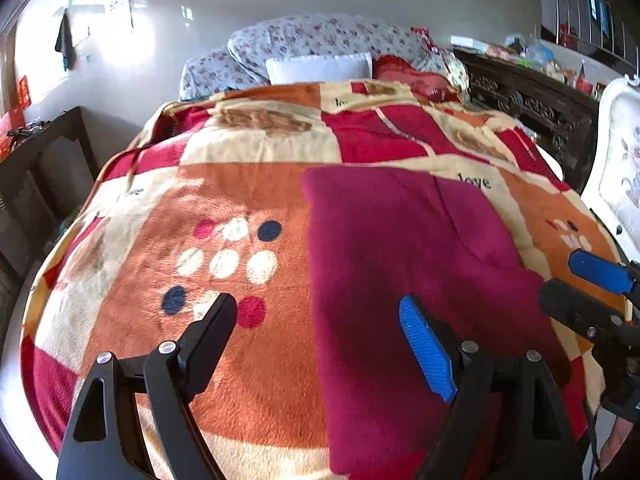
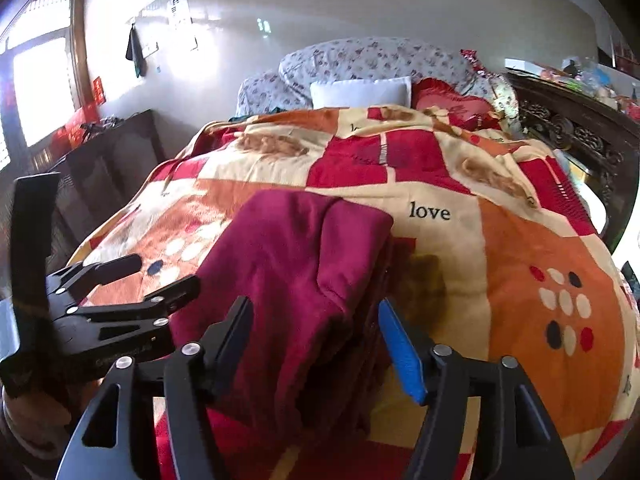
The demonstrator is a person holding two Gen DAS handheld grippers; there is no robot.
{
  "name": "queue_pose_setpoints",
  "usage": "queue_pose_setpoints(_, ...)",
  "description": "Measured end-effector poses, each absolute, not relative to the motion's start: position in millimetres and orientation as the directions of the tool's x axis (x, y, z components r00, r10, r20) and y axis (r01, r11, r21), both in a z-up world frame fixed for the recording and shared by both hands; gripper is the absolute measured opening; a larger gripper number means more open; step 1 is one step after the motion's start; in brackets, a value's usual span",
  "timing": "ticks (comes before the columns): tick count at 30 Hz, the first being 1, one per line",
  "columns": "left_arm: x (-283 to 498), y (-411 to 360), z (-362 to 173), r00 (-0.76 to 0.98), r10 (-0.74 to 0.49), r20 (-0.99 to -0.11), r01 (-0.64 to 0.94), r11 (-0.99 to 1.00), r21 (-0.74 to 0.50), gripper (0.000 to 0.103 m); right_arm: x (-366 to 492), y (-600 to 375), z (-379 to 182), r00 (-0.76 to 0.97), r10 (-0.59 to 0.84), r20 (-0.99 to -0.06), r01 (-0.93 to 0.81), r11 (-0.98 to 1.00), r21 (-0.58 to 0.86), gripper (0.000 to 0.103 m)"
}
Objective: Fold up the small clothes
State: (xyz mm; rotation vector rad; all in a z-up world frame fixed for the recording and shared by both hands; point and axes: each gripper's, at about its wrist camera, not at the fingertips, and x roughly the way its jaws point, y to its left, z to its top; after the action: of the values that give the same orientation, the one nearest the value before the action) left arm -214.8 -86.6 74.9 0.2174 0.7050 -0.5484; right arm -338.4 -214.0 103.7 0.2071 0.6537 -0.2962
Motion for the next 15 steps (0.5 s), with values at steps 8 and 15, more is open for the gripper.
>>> queue_pose_setpoints(8, -231.7, -68.4, 91.7, 0.671, -0.407, -0.620, 0.516, 0.857, -0.004, 0.088, -342.1, -209.7, 106.3, 0.752, -0.219, -0.622, 0.371, 0.920, 0.125, 0.084)
queue_pose_setpoints(15, -235.3, -60.5, 96.2, 0.684, -0.404, -0.607, 0.500, 0.866, -0.013, 0.088, -343.3, -210.3, 105.4, 0.747, -0.220, -0.628, 0.379, 0.916, 0.130, 0.088)
